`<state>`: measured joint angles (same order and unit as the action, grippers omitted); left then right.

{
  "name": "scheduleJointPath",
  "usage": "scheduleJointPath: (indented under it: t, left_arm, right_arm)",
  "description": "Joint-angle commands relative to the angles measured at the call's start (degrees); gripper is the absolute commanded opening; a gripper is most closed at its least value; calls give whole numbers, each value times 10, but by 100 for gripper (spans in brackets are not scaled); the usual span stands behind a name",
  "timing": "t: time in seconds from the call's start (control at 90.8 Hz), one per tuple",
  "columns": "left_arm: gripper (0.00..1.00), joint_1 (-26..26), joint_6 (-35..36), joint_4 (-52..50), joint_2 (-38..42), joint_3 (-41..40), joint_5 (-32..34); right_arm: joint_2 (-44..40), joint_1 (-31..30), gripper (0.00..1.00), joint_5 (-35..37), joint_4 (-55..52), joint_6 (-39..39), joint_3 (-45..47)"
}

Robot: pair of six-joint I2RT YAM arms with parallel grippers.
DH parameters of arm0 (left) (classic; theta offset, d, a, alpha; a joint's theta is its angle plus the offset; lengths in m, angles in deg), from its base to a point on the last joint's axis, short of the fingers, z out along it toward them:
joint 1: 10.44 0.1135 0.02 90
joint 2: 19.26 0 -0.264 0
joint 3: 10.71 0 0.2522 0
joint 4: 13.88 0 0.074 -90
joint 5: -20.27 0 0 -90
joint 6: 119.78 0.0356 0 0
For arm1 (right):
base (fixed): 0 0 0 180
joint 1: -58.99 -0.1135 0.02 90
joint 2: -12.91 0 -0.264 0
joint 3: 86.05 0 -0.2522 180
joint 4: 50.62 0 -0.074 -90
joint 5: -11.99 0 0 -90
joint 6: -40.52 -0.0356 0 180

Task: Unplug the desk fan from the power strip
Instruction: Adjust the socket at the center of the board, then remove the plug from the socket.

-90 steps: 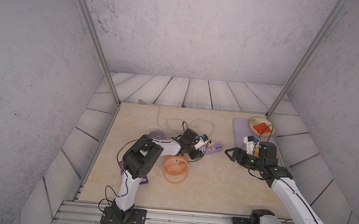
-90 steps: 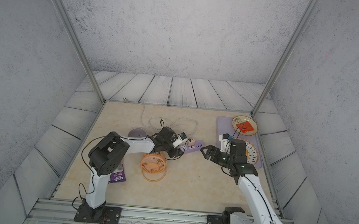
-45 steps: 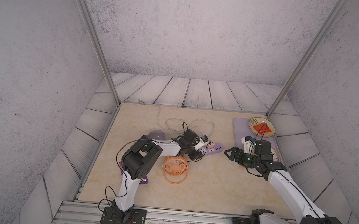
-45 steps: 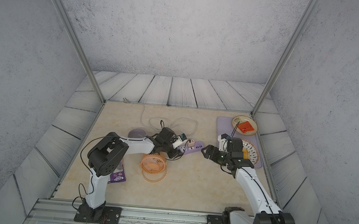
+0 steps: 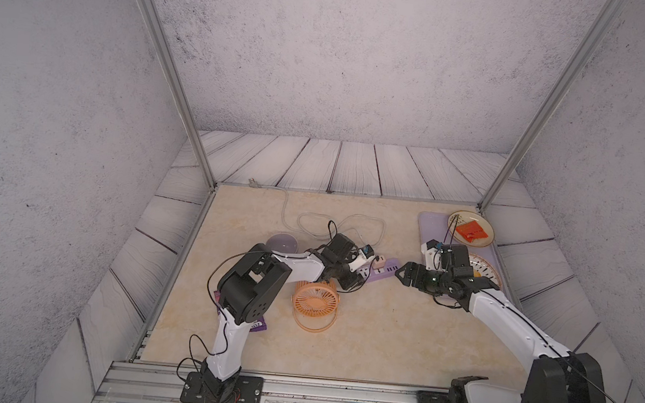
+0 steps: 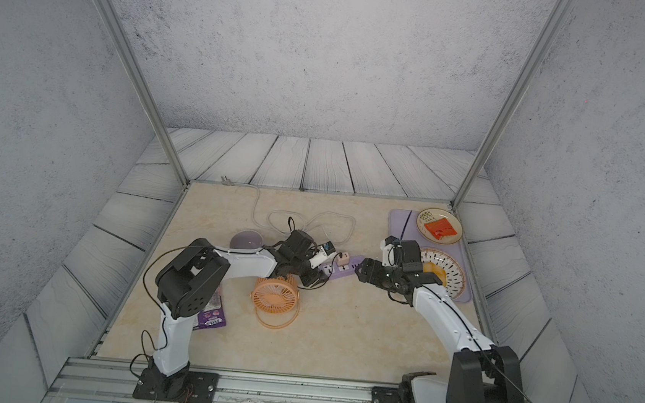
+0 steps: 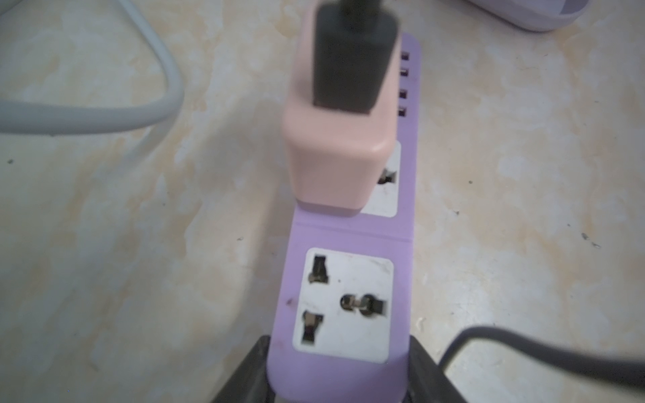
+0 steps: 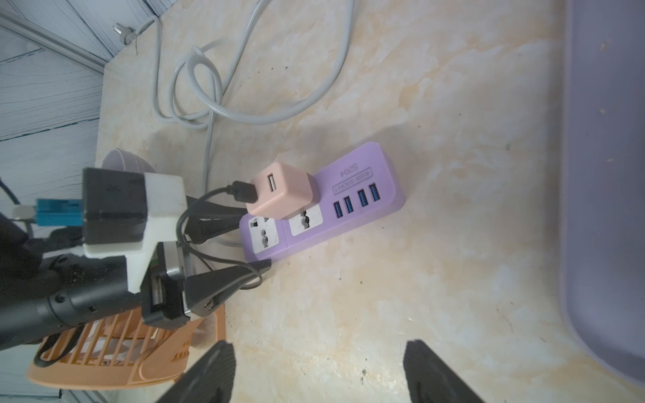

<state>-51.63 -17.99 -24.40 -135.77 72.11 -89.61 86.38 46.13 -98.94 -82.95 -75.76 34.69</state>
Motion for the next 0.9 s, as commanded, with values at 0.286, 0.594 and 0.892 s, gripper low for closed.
scheduleJointPath:
  t: [0.286,0.594,0.892]
  left_arm:
    - [0,-5,1,-15,18,0,-2]
    - [0,-5,3,-19,19,0,1]
    - [0,-5,5,-22,22,0,2]
  right_arm:
    - [104,-46,74,54,36,35,-73]
    - [151,-76,70,80,71,71,-103]
    - [177,-90,70,90,83,102,-112]
